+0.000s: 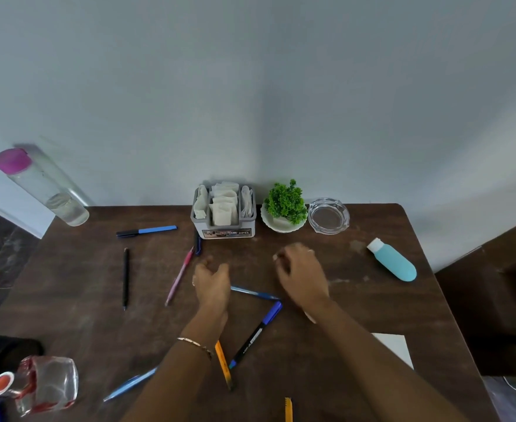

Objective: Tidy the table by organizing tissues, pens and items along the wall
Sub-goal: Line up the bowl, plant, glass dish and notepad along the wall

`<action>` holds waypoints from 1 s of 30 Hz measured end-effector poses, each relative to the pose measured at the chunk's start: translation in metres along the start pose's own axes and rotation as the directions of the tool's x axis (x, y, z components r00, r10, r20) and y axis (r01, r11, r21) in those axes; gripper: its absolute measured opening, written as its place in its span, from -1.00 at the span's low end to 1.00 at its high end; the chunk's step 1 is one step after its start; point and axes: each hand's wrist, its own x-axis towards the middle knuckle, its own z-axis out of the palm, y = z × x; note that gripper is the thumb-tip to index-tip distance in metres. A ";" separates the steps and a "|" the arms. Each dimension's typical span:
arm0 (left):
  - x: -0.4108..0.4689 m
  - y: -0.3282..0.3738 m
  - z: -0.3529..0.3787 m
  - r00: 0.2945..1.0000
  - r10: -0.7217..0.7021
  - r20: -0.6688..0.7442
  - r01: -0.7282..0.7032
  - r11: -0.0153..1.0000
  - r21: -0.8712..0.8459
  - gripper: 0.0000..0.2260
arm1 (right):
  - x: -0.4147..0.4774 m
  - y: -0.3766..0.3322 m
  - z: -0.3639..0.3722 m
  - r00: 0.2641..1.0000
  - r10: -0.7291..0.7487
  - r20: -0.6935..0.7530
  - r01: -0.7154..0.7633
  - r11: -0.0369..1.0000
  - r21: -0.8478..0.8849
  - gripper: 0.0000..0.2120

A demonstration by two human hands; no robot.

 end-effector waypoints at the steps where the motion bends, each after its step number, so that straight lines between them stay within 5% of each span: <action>1: 0.006 0.006 0.002 1.000 0.018 -0.015 -0.018 0.999 -0.039 -0.59 | 0.007 0.009 -0.009 0.989 0.097 -0.109 -0.094 0.995 0.031 -0.87; 4: 0.030 0.022 0.015 1.000 0.004 -0.015 -0.006 0.988 -0.152 -0.51 | 0.032 0.046 -0.033 0.883 0.420 -0.211 -0.413 0.907 0.076 -0.73; 8: 0.059 0.038 0.031 0.999 0.012 -0.053 -0.020 0.988 -0.152 -0.42 | 0.057 0.089 -0.046 0.802 0.581 -0.137 -0.566 0.813 0.137 -0.51; 16: 0.077 0.043 0.051 0.986 -0.135 -0.099 0.102 0.953 -0.286 -0.36 | 0.079 0.106 -0.033 0.761 0.645 -0.071 -0.617 0.753 0.228 -0.68; 30: 0.069 0.049 0.064 0.969 -0.179 -0.171 0.085 0.889 -0.450 -0.33 | 0.081 0.083 -0.034 0.733 0.678 -0.046 -0.636 0.709 0.304 -0.52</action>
